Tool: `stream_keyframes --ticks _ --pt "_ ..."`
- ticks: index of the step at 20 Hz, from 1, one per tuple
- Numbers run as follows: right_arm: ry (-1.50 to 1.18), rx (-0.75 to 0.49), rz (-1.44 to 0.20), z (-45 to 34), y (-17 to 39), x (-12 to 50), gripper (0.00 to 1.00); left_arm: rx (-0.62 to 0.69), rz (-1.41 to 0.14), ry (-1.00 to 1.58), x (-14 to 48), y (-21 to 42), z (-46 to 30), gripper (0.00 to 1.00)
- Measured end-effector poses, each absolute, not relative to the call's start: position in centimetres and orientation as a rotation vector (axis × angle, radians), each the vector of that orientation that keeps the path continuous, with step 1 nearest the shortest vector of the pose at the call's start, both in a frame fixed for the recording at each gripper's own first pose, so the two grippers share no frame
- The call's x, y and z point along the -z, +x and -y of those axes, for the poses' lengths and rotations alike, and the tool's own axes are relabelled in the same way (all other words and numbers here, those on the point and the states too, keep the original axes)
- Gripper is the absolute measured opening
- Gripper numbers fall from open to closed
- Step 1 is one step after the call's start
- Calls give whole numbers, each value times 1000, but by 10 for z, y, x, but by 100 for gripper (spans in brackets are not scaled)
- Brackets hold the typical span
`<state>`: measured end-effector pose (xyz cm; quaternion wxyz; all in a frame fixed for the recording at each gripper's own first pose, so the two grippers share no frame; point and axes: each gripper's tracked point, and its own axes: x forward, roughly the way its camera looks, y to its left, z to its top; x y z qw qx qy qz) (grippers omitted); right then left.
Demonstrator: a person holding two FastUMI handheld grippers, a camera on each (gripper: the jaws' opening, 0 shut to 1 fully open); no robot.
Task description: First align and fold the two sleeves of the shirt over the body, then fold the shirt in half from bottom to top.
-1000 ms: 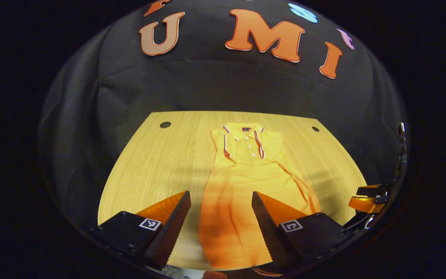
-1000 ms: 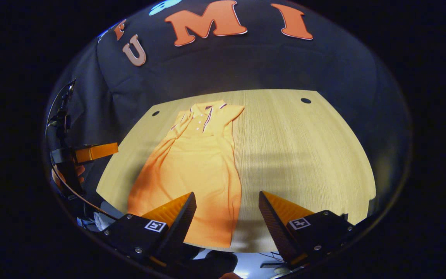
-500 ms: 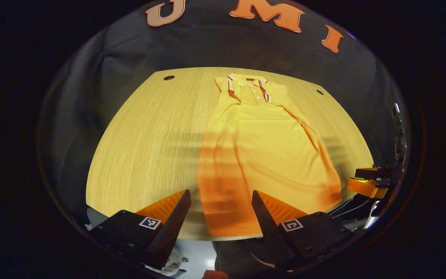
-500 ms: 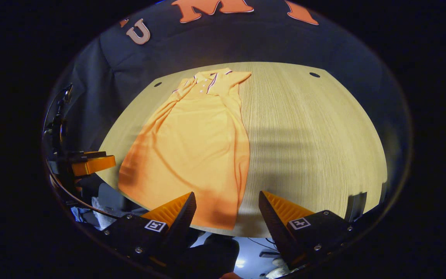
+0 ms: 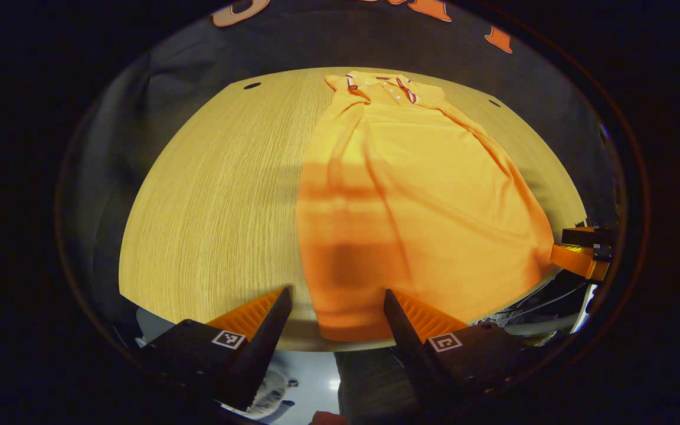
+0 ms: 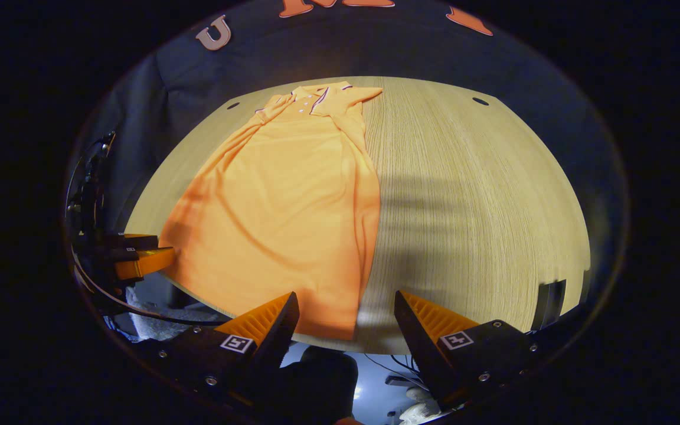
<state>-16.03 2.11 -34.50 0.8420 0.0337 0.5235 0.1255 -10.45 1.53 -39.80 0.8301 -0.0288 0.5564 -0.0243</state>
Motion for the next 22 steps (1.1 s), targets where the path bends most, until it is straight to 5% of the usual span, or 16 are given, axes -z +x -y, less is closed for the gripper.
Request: stream_keyframes --ticks 10,11,12,13,15,16,18,19,20,22 --pt "-42 -311 -1136 -44 -172 362 95 7 -1148 -93 400 -106 -9 90" --pt "-37 -327 -1137 -51 -175 359 90 22 -1147 -85 399 -105 -2 80" --pt "-54 -336 -1142 -56 -176 360 68 38 -1146 -75 399 -104 4 72" --pt "-85 -341 -1140 -55 -174 359 67 59 -1141 -77 397 -104 11 52" --pt "-54 -337 -1153 -61 -173 360 41 65 -1148 -73 398 -101 16 16" --pt "-10 -352 -1168 -65 -174 359 26 75 -1149 -77 398 -99 17 14" --pt "91 -418 -1178 -82 -177 357 21 69 -1148 -143 396 -99 18 15" --pt "128 -405 -1194 -79 -178 354 21 71 -1157 -180 397 -99 17 2" --pt "161 -405 -1203 -80 -178 356 9 78 -1160 -201 397 -99 18 2" --pt "201 -388 -1192 -80 -171 353 9 87 -1173 -214 395 -101 18 2"
